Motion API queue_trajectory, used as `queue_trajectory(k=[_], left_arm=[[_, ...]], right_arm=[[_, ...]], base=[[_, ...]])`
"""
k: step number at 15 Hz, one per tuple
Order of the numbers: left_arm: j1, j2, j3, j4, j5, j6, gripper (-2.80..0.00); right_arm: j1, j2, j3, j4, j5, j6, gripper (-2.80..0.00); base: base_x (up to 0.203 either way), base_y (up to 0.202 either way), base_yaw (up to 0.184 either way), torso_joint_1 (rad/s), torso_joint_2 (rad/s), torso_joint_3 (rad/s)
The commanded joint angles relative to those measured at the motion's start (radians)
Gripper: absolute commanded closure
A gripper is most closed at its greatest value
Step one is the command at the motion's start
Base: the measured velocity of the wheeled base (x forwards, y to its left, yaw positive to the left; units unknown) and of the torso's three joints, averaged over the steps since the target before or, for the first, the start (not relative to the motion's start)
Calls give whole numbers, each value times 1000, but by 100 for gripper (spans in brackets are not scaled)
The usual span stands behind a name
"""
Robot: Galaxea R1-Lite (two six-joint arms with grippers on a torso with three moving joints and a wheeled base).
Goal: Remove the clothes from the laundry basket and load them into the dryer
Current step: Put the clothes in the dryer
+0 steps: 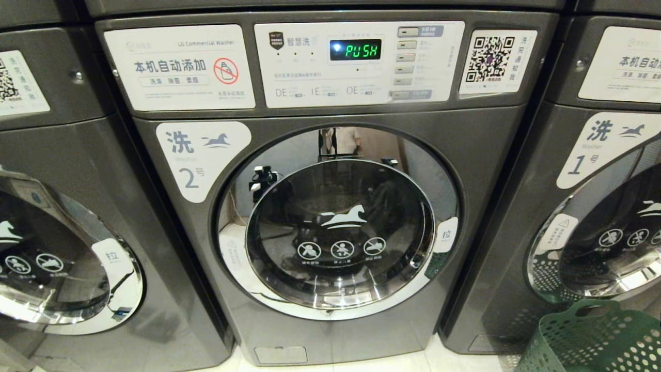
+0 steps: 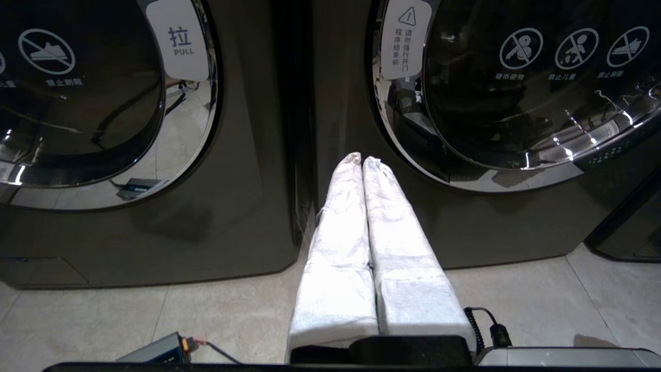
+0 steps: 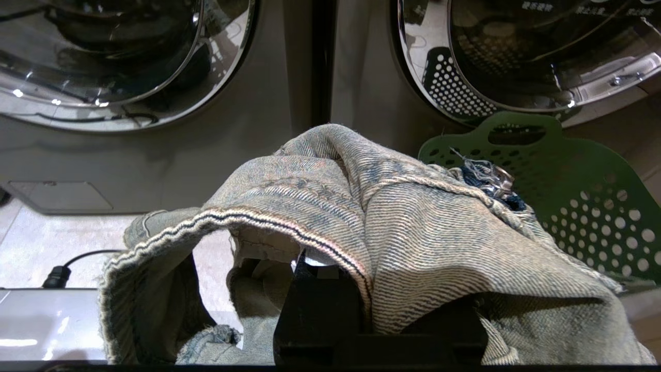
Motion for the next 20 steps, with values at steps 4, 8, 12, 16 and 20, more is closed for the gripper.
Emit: queue_trajectory(k=[4,8,12,16,20], left_arm=[[0,-1,0,0,0,0,0],[0,-1,-1,0,0,0,0],[0,-1,-1,0,0,0,0],[0,-1,-1,0,0,0,0],[0,-1,-1,0,0,0,0]], right_arm=[[0,0,0,2,0,-1,0],[-1,0,0,3,0,-1,0],[0,0,0,3,0,-1,0],[-1,0,0,2,0,-1,0],[0,0,0,3,0,-1,0]], base=[[114,0,0,5,2,1],[0,0,0,0,0,0],[0,0,0,0,0,0],[1,75,-14,2,3,4],[0,170,-12,2,3,3]])
